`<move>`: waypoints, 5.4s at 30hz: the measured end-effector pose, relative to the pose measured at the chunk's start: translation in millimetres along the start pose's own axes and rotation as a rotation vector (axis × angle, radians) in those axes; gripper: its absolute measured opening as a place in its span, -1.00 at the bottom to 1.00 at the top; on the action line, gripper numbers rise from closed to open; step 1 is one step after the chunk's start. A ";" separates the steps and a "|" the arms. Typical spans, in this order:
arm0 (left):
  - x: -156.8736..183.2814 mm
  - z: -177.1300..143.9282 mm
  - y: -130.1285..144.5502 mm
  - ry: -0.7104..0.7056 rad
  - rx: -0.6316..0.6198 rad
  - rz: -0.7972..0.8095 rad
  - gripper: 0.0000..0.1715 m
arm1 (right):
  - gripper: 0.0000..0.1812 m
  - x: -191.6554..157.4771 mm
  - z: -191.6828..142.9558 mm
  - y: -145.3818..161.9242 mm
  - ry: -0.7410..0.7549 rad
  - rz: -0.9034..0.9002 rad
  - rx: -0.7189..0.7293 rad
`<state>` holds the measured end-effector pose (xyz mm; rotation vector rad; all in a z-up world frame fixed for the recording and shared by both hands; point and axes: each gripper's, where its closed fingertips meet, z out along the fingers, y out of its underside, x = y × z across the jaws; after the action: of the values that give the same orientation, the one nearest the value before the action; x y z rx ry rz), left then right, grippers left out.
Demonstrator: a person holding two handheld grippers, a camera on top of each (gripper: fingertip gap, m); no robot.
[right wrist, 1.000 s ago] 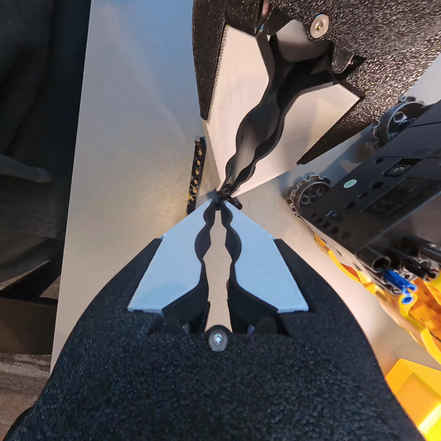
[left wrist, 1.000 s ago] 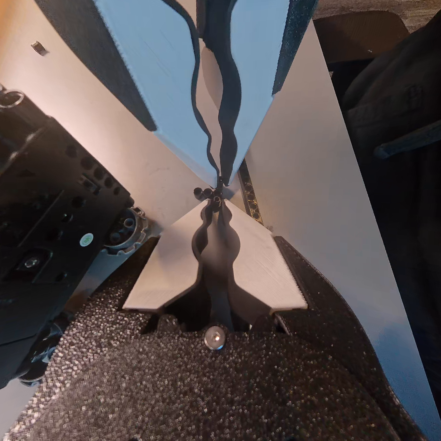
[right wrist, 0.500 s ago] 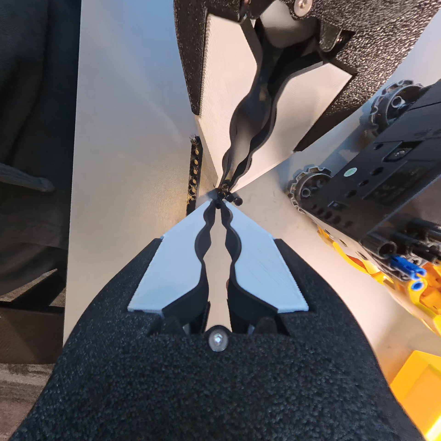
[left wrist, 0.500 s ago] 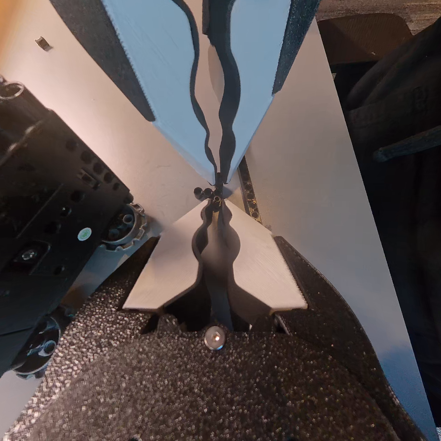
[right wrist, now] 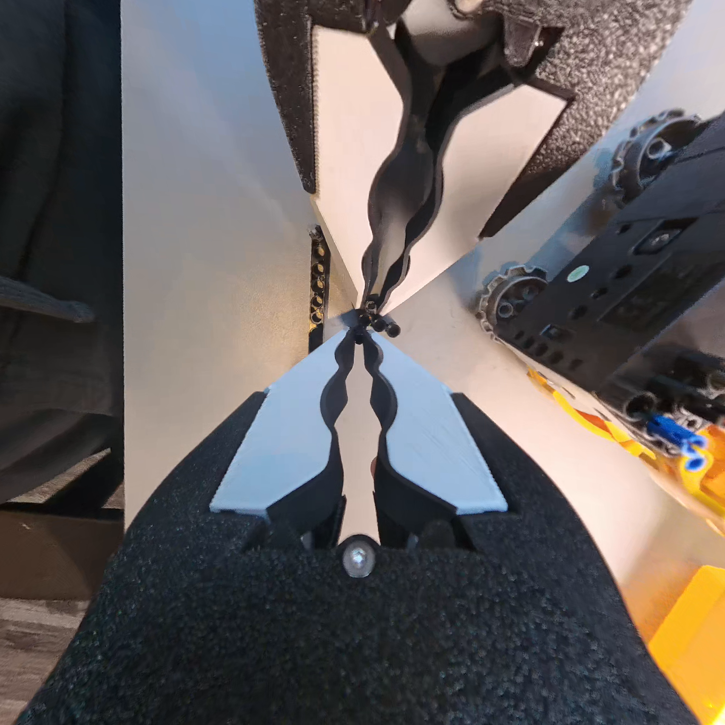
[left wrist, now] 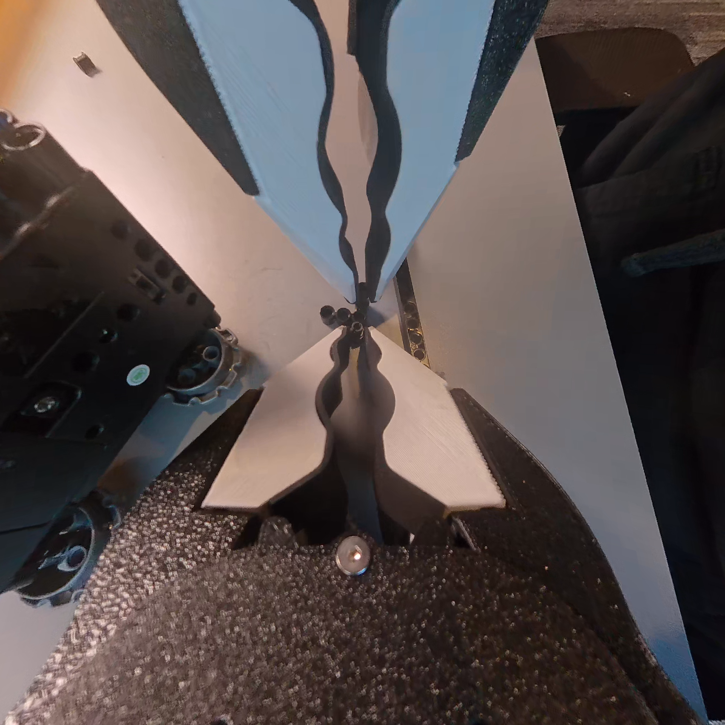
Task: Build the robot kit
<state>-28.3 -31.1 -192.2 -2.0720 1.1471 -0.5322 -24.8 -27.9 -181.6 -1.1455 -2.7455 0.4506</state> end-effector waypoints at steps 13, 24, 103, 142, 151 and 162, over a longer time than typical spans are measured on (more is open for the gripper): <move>-0.3 -0.4 -0.1 -0.018 0.001 -0.045 -0.95 | -0.97 0.5 0.3 0.1 0.156 -0.068 -0.044; -1.4 -1.2 -0.1 -0.041 0.005 -0.065 -0.95 | -0.97 1.3 1.4 1.6 0.078 0.035 -0.058; 33.9 -24.2 8.8 -0.036 0.036 -0.015 -0.95 | -1.00 -23.4 7.2 -38.0 0.318 0.460 0.517; 35.2 -24.2 10.0 -0.066 0.048 -0.036 -0.95 | -1.00 -25.9 4.3 -15.1 0.337 0.485 0.435; 34.0 -24.3 10.3 -0.075 0.039 -0.028 -0.95 | -1.00 -26.5 4.7 -10.9 0.342 0.482 0.426; 33.4 -24.2 10.3 -0.074 0.036 -0.030 -0.95 | -1.00 -24.4 4.2 -6.8 0.348 0.488 0.424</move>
<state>-32.1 -72.4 -182.9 -2.0638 1.0584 -0.4830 -13.2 -50.7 -183.6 -1.5806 -1.9417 0.7575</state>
